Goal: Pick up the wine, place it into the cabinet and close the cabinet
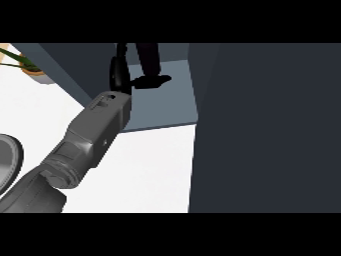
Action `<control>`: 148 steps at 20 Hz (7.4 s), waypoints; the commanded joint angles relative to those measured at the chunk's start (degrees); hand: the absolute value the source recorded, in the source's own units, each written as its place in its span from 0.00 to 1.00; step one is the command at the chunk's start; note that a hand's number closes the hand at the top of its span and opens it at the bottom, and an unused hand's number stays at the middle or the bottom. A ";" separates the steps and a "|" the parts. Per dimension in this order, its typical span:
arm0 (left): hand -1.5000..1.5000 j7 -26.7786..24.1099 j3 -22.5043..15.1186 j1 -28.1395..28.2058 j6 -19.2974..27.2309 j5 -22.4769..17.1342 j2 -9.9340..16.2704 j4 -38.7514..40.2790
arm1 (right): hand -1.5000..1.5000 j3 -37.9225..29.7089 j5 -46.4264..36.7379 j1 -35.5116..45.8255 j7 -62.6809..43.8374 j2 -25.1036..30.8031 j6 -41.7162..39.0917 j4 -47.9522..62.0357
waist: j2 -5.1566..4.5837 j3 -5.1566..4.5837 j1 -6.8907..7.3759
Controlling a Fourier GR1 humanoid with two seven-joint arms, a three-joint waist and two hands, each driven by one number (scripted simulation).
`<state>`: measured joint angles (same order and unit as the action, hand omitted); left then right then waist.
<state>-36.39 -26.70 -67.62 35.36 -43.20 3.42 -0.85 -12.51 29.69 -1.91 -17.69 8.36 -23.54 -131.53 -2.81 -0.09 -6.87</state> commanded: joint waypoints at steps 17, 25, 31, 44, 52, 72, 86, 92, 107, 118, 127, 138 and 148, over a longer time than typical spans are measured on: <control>0.00 -7.14 2.67 3.47 -3.84 -1.10 -3.40 -7.22 | 0.00 2.29 -1.06 -1.39 -0.85 -1.32 0.26 -2.11 | 1.29 0.01 1.27; 0.00 -9.06 -0.57 8.75 -2.91 -3.09 -3.41 -19.51 | 0.00 1.85 -1.48 -3.34 -1.77 -2.13 1.78 -4.17 | 2.29 0.06 3.23; 0.00 -5.72 -9.38 17.14 4.44 -5.58 -3.41 -35.56 | 0.00 2.13 -2.74 -5.86 -1.61 -2.73 1.63 -6.08 | 3.01 0.09 5.29; 0.00 -4.63 -19.24 39.34 10.04 0.05 -2.35 -65.68 | 0.00 0.63 -5.03 -5.23 -2.14 -2.47 4.25 -6.80 | 3.12 0.09 7.17; 0.00 -1.24 -23.57 53.48 12.22 6.12 7.76 -86.47 | 0.00 -2.94 -0.69 -3.48 -4.30 0.76 4.88 -6.52 | 3.03 0.08 7.16; 1.00 -3.14 -16.36 76.82 0.16 6.06 36.05 -108.65 | 1.00 7.94 4.13 -19.09 -1.32 8.58 -20.62 -4.65 | 3.09 0.06 7.28; 1.00 -7.12 1.85 87.32 -14.94 -5.67 47.54 -108.35 | 1.00 36.46 -9.80 -13.81 -6.62 2.23 -19.16 -14.19 | 3.64 -0.18 7.55; 1.00 -6.93 5.12 89.65 -18.43 -8.06 49.65 -107.93 | 1.00 49.15 -19.81 -9.87 -10.25 -6.05 -14.77 -10.88 | 3.98 -0.23 7.00; 1.00 -7.52 11.22 91.47 -26.72 -11.67 53.41 -105.53 | 1.00 60.94 -27.36 4.16 -9.89 -8.08 2.48 1.55 | 3.56 -0.39 9.43; 1.00 -7.45 11.79 92.02 -31.48 -12.30 54.98 -105.09 | 1.00 56.82 -24.70 8.58 -7.52 -7.93 4.25 4.65 | 2.94 -0.58 11.78; 1.00 -8.05 12.11 91.60 -33.04 -11.88 55.00 -104.32 | 1.00 53.17 -21.59 9.07 -6.67 -7.90 5.78 6.24 | 2.32 -0.79 12.86; 1.00 -7.55 11.51 90.50 -34.89 -11.98 54.96 -104.71 | 1.00 45.02 -22.44 12.85 -6.56 -7.93 4.13 8.90 | 1.16 -0.91 14.95; 1.00 -6.54 10.66 87.76 -35.65 -11.26 54.90 -105.35 | 1.00 37.26 -25.22 31.92 -6.29 -8.24 10.79 23.97 | -0.04 -0.74 18.46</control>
<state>-43.21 -15.68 21.16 0.15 -54.70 58.43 -105.88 26.21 6.87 22.20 -24.16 2.02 -17.47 -114.63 -2.29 -0.77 10.13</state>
